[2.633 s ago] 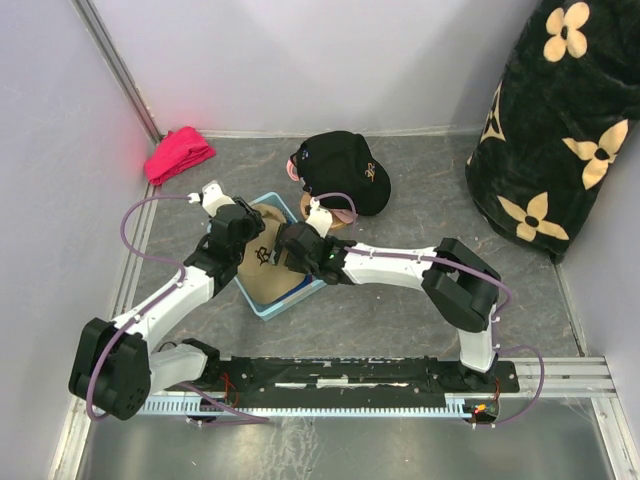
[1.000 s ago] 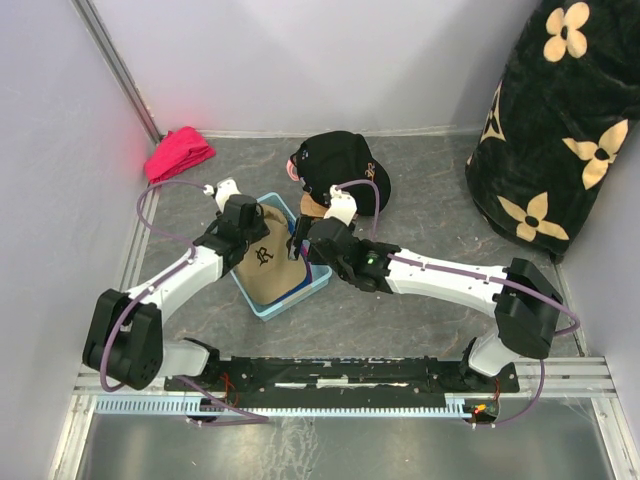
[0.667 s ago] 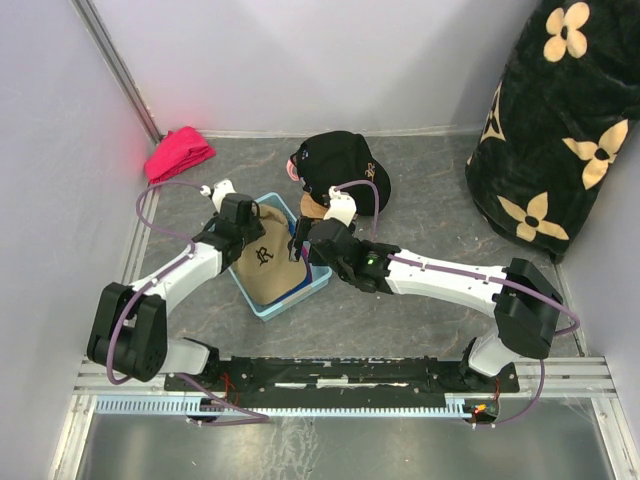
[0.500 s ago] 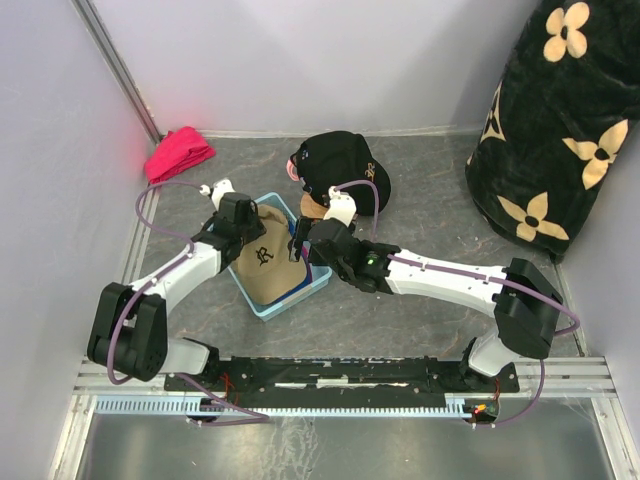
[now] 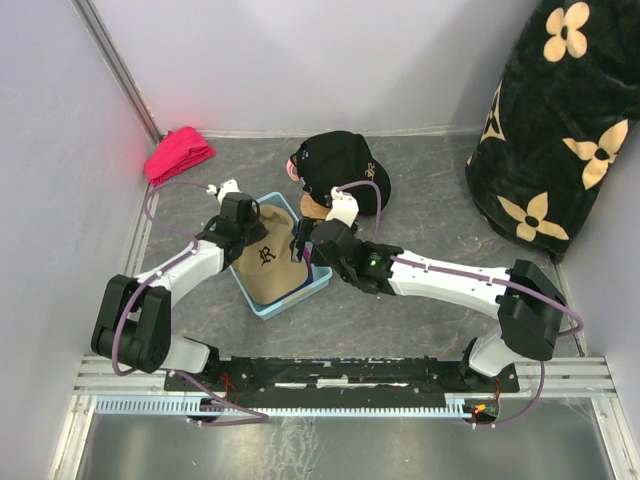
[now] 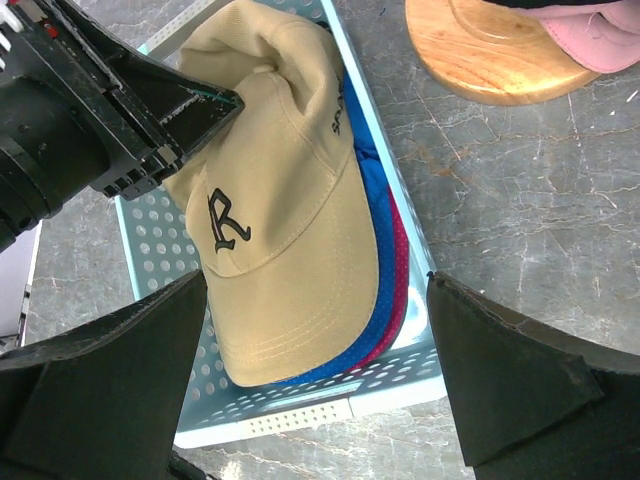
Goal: Stack the hats
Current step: Pick up the hat from the bin, then stack the hat on the hat.
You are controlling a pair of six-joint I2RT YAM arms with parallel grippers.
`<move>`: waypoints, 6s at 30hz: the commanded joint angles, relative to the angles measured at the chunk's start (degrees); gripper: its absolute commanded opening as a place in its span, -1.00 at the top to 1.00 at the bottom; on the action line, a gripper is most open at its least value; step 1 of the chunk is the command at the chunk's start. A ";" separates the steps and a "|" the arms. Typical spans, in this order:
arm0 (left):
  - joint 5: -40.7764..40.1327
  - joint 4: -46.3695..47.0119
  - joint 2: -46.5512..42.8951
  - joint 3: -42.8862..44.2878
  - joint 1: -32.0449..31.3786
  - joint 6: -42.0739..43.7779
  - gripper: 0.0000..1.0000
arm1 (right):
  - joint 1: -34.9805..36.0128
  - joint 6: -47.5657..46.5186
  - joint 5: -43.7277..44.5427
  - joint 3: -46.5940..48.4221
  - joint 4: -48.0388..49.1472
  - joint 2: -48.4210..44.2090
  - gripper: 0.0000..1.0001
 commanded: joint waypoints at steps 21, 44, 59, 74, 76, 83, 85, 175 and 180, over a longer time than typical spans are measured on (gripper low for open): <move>-1.75 -4.79 -14.19 4.76 0.13 -0.18 0.95 | 0.23 -1.93 1.77 -2.01 2.61 -5.68 -0.96; -0.57 -7.34 -17.78 8.43 0.05 -9.75 0.95 | 0.06 14.14 -12.50 -18.31 20.38 -15.13 -0.99; -1.50 -6.82 -18.60 7.29 -0.04 -17.72 0.95 | 3.77 19.06 -13.95 -17.95 29.50 -9.76 -0.99; -0.82 -6.51 -21.39 4.99 -2.05 -21.06 0.95 | 4.82 16.50 -13.01 -16.40 33.61 -7.07 -0.67; -0.62 -6.33 -21.80 4.43 -2.15 -21.14 0.95 | 4.84 16.13 -12.90 -16.46 33.99 -6.99 -0.56; -0.34 -5.21 -22.79 2.85 -2.52 -21.62 0.95 | 4.82 15.30 -12.95 -15.32 32.80 -6.50 0.17; -0.34 -4.74 -23.00 2.48 -2.87 -21.72 0.95 | 4.83 15.16 -12.73 -15.16 31.87 -6.52 0.44; 35.92 93.01 5.60 2.96 10.36 -68.39 -0.84 | -39.47 59.39 -83.76 -16.45 81.37 -11.51 0.97; 37.50 94.62 6.41 3.49 10.33 -69.91 -0.77 | -39.18 59.07 -83.83 -15.31 82.01 -10.08 0.97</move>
